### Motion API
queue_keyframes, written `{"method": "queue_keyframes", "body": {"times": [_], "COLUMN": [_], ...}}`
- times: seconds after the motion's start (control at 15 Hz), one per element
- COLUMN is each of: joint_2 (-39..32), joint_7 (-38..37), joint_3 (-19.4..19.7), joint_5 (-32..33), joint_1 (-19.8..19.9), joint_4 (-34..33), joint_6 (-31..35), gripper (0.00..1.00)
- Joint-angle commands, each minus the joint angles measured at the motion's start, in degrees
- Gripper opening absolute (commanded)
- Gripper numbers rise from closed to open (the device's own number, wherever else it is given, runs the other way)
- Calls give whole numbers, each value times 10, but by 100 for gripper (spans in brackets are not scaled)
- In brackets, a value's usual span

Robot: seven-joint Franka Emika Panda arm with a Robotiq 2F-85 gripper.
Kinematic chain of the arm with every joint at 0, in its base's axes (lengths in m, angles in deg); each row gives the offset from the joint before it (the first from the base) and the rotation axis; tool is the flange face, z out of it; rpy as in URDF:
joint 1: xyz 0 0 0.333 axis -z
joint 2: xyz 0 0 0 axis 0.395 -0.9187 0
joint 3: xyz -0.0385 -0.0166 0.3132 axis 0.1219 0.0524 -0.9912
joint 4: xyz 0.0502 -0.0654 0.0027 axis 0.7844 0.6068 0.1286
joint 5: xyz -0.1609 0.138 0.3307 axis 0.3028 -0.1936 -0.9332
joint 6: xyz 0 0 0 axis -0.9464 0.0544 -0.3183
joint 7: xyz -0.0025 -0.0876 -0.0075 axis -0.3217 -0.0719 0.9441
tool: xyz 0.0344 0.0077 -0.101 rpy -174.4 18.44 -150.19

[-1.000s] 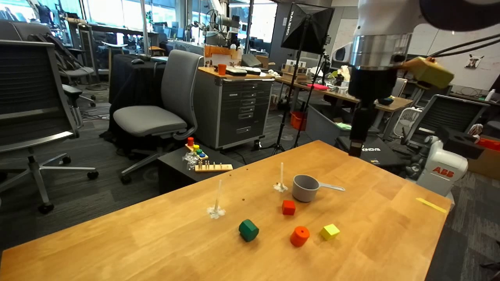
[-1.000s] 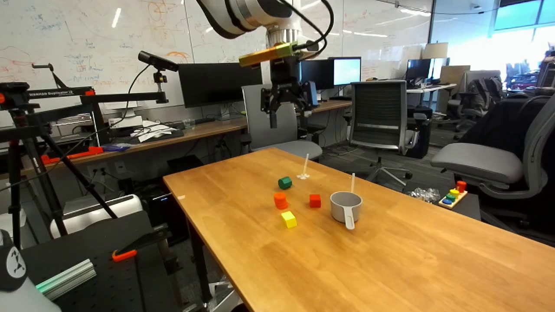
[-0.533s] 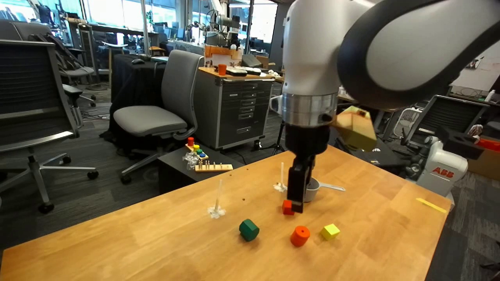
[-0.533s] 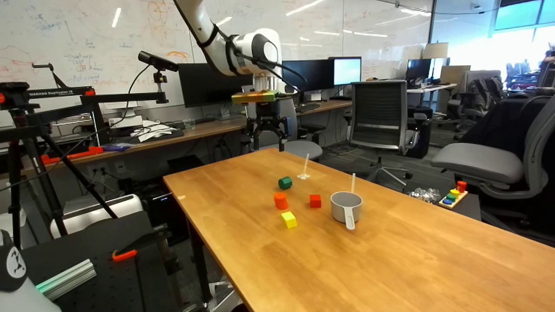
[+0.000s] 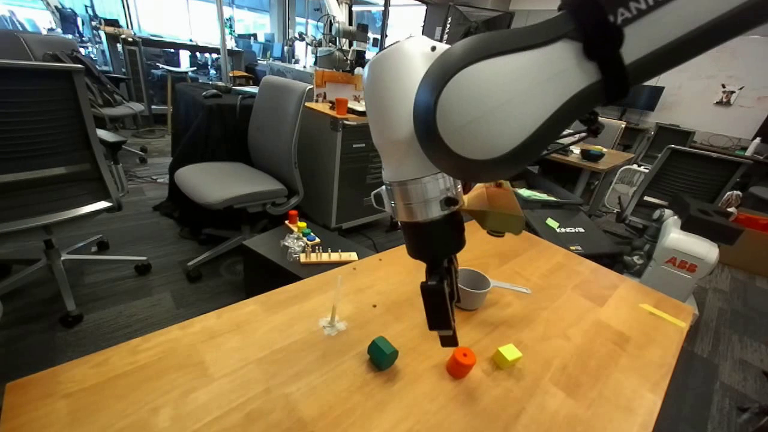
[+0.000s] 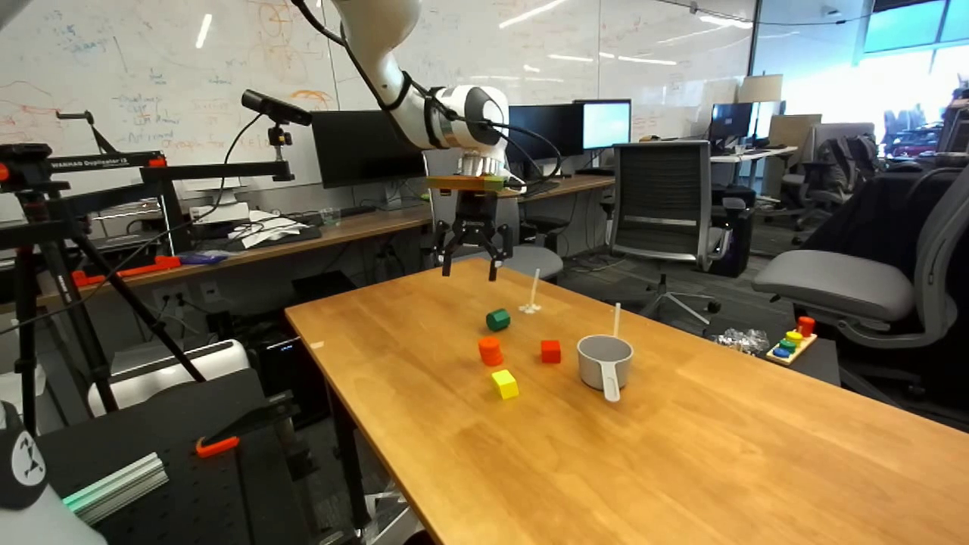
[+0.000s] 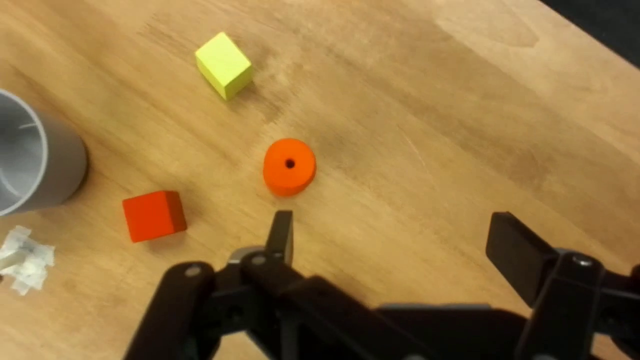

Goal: Put all the blocks in the gray pot one at a time except the orange cylindrical block

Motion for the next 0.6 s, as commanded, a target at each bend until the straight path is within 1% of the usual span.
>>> {"method": "queue_keyframes", "body": {"times": [0.0,0.33,0.4,0.53], "joint_2": [-13,-18,-6,-8], "joint_7": [-59,-146,-112,-130], "joint_3": [18,23,25,26], "joint_5": [-5,-49,-31,-40], "joint_1": [0,9,7,7], "joint_4": [-60,-79,-59,-62], "joint_6": [24,102,80,95], "gripper": [100,100,100,100]}}
